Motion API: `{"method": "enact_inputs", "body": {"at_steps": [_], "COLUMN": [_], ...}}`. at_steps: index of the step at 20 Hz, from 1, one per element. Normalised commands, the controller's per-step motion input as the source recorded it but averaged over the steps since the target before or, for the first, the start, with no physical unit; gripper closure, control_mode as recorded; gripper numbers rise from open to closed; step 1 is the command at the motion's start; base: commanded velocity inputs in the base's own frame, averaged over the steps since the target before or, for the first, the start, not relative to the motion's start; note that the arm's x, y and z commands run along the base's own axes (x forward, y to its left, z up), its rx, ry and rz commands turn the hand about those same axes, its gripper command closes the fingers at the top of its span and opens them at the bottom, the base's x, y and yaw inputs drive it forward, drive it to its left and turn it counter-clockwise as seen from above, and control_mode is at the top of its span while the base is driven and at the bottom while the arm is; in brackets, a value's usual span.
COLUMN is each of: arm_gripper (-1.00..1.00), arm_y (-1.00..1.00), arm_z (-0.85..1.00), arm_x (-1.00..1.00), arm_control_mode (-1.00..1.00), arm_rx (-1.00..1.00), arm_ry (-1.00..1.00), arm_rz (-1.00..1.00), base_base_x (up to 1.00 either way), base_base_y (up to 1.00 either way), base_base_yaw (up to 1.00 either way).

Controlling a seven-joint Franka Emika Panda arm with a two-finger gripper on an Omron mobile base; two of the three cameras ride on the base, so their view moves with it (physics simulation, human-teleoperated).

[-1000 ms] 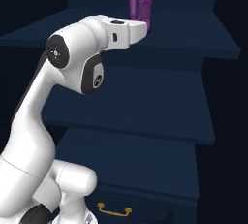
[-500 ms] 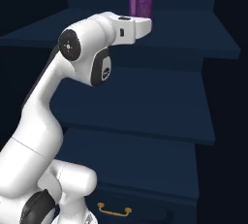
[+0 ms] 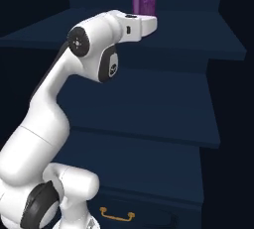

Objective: Pick the cereal and place it on the digital scale for weighing, and close the cabinet.

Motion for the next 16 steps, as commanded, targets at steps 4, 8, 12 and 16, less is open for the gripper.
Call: {"method": "enact_inputs", "body": {"at_steps": [4, 8, 12, 16], "arm_gripper": [-1.00, -1.00, -1.00, -1.00], "arm_y": [-0.01, -0.01, 0.00, 0.00], "arm_z": [0.00, 0.00, 0.00, 0.00], "arm_x": [0.31, 0.33, 0.37, 0.36], "arm_control_mode": [-1.00, -1.00, -1.00, -1.00], "arm_rx": [0.00, 0.00, 0.00, 0.00], "arm_ry": [0.00, 0.00, 0.00, 0.00], "arm_rz": [0.00, 0.00, 0.00, 0.00], "base_base_x": [0.00, 0.00, 0.00, 0.00], "base_base_y": [0.00, 0.00, 0.00, 0.00], "base_base_yaw": [0.00, 0.00, 0.00, 0.00]}}
